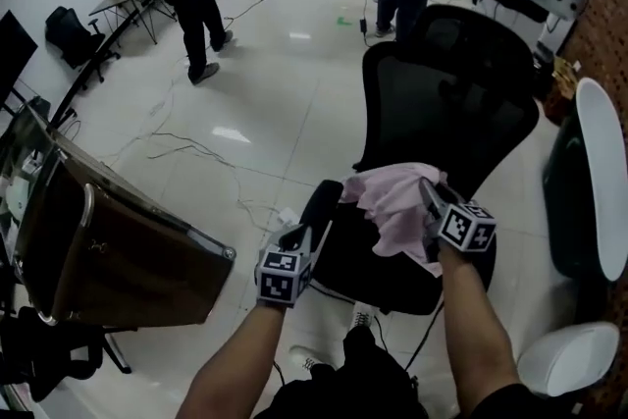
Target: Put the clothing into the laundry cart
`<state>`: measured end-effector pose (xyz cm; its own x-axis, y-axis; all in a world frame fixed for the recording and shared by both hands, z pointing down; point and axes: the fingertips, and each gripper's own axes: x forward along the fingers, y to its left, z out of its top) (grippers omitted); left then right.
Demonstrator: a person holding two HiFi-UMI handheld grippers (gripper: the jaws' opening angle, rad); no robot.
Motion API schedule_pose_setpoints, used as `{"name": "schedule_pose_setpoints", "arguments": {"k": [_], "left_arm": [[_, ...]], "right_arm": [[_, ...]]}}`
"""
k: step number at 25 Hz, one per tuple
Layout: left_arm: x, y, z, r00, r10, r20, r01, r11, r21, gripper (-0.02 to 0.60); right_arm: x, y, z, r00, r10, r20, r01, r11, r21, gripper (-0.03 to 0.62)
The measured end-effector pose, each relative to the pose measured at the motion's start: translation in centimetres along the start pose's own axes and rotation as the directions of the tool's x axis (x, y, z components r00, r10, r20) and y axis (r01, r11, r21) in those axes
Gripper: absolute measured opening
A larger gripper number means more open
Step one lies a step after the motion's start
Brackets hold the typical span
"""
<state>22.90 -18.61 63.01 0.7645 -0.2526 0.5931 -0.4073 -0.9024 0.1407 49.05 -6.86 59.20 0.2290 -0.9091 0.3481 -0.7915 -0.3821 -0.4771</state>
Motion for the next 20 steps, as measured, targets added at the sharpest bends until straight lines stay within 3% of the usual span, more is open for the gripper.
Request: {"name": "schedule_pose_setpoints", "arguments": {"k": [6,10,15,20], "left_arm": [[-7.4,2.4,1.4,0.997,0.025,0.079,-0.028,0.999,0.036,0.0],[-11.9,4.1,2.8,0.986,0.06,0.153,-0.063,0.998,0.015,0.0],[-17.7,6.4,2.9,0.975,0.103,0.198,-0.112,0.993,0.033,0.0],[-23.6,10.3,1.9,0.946,0.214,0.241,-0.213,0.977,-0.033,0.0]], "right_arm": [[-3.2,8.4,5.9,0.991,0.097,0.089,-0.092,0.994,-0.066,0.091],[-5.1,15.1,9.5,0.973,0.187,0.134,-0.178,0.981,-0.076,0.091],[-8.2,24.1,13.8,0.922,0.329,0.206,-0.315,0.944,-0.101,0.089],[-9.3,33.9,15.6,0.863,0.469,0.187,-0.437,0.88,-0.188,0.089]]}}
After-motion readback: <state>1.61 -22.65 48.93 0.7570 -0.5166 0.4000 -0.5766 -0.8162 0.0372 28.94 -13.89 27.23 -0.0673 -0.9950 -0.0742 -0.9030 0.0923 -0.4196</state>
